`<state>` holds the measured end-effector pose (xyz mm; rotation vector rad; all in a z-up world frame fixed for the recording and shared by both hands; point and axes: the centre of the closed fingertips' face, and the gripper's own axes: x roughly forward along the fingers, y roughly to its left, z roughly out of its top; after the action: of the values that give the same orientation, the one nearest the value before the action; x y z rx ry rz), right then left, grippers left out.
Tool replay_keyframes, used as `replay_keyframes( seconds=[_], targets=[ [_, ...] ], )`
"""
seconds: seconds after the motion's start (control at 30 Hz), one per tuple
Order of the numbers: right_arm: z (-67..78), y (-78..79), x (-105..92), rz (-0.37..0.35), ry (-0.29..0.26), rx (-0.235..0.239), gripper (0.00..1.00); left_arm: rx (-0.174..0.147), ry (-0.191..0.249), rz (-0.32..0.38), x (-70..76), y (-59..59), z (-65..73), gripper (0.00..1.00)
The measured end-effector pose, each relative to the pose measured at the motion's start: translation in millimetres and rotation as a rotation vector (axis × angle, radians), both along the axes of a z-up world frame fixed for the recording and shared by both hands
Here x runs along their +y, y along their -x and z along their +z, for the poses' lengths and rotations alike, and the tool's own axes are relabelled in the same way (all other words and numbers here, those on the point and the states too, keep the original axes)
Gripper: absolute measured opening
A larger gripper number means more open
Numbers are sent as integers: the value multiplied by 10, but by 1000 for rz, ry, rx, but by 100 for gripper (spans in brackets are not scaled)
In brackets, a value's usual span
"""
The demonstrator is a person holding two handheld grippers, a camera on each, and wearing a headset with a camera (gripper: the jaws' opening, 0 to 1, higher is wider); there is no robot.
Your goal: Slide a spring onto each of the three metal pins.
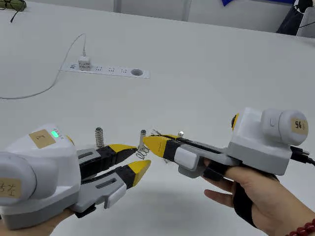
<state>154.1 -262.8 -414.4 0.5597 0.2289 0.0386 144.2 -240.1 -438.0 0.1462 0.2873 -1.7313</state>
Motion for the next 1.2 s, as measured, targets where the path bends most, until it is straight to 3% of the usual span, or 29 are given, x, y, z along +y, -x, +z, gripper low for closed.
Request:
replay_keyframes(
  seconds=[0.13, 0.37, 0.57, 0.7, 0.83, 1.0, 1.2],
  targets=[
    [8, -29, -51, -7, 59, 6, 11, -50, -35, 5, 37, -13, -83, 28],
    [0, -95, -198, -32, 150, 10, 12, -70, -71, 15, 82, -20, -173, 35],
    [-18, -153, -309, -58, 203, 12, 12, -59, -84, 31, 94, -30, -209, 41],
    [-42, -207, -389, -75, 250, 21, 12, -74, -91, 29, 96, -35, -236, 47],
    [-66, -255, -444, -81, 294, 30, 12, -67, -93, 32, 97, -38, -248, 50],
    [-106, -322, -500, -85, 319, 38, 12, -81, -109, 29, 106, -36, -297, 56],
    [-162, -406, -591, -101, 374, 62, 12, -53, -120, 35, 101, -35, -358, 60]
  ],
)
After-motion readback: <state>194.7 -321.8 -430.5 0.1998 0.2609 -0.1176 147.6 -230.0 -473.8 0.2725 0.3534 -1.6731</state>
